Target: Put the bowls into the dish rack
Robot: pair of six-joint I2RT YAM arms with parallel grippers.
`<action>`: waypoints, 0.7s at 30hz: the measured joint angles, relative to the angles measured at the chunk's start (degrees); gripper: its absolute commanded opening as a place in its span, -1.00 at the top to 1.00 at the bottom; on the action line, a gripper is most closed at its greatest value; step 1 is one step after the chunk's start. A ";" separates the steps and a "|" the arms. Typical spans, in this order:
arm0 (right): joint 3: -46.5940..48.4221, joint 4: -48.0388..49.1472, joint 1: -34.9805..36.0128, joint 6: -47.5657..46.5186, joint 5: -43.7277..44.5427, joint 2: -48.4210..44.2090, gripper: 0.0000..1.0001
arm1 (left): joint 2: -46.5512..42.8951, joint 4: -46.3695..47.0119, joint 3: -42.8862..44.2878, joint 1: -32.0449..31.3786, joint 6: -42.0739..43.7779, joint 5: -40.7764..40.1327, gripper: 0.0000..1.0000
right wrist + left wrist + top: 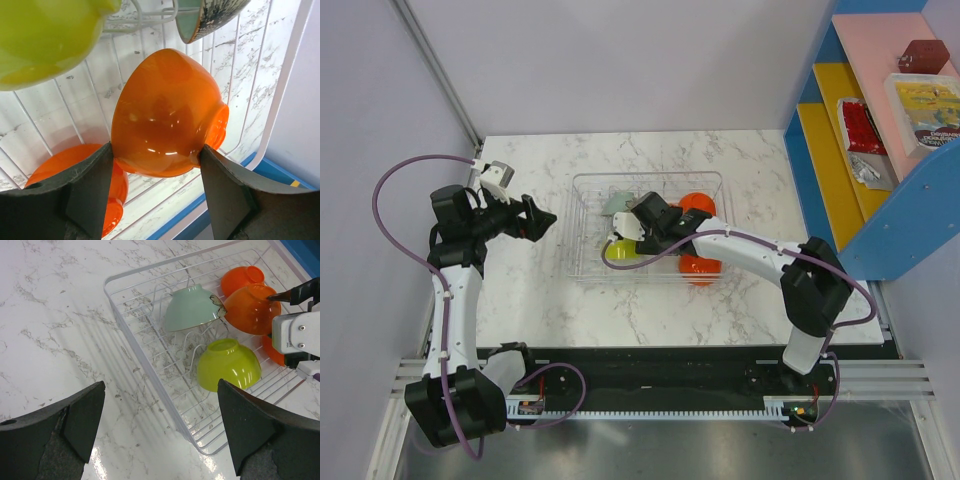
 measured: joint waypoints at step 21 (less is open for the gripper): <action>-3.41 4.61 0.02 -0.37 0.50 1.90 0.41 | -0.48 0.00 0.00 0.00 0.02 -0.04 -0.99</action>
